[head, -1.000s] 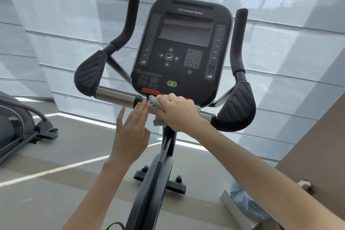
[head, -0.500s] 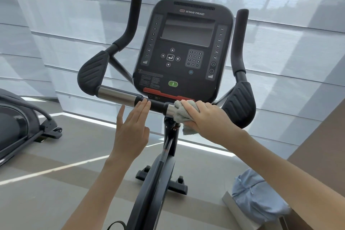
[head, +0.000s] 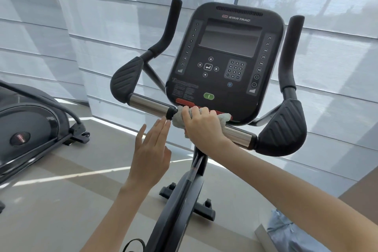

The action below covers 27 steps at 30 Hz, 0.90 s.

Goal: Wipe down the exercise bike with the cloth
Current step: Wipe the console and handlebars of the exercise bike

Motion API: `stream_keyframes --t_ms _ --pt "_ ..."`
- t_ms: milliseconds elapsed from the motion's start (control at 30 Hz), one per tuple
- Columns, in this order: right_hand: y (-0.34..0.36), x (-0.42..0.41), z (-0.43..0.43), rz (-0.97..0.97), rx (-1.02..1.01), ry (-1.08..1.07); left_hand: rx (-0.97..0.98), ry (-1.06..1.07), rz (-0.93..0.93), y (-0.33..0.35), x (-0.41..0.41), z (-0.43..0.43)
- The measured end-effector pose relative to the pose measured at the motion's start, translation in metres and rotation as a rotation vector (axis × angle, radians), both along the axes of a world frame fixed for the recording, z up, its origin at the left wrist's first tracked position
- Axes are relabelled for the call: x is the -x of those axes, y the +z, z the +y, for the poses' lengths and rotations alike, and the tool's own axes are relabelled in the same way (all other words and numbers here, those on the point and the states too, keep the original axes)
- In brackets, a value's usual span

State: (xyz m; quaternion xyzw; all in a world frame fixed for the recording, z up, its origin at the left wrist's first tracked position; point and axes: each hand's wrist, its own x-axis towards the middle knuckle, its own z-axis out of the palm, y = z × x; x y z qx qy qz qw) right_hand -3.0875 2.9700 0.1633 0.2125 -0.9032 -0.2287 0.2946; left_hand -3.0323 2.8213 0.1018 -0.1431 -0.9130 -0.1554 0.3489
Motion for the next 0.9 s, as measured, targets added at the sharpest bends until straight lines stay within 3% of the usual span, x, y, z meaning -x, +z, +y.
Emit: stream_keyframes --t_ms 167,300,433,600,667,767,833,900 --pt "0.014 0.026 -0.023 -0.225 0.201 0.118 -0.022 0.063 -0.033 -0.003 -0.012 -0.01" --pt "0.032 0.04 -0.011 -0.582 0.423 0.134 -0.025 0.08 -0.058 -0.003 -0.022 -0.013" --pt "0.028 0.034 0.008 -0.57 0.46 0.14 -0.035 0.082 -0.063 -0.004 -0.029 -0.014" --pt "0.037 0.012 0.053 -0.718 0.621 -0.018 -0.028 0.045 -0.059 0.001 -0.03 -0.008" --pt "0.033 -0.003 0.071 -0.617 0.559 -0.094 -0.033 0.029 -0.055 0.001 -0.028 -0.002" --pt "0.015 -0.032 0.087 -0.211 0.444 -0.001 -0.034 0.002 -0.057 0.003 -0.024 0.009" --pt "0.002 -0.048 0.093 0.075 0.265 0.052 -0.006 -0.014 -0.05 0.007 -0.022 0.015" --pt "-0.003 -0.056 0.099 0.196 0.107 0.057 0.039 -0.016 -0.045 0.01 -0.019 0.017"
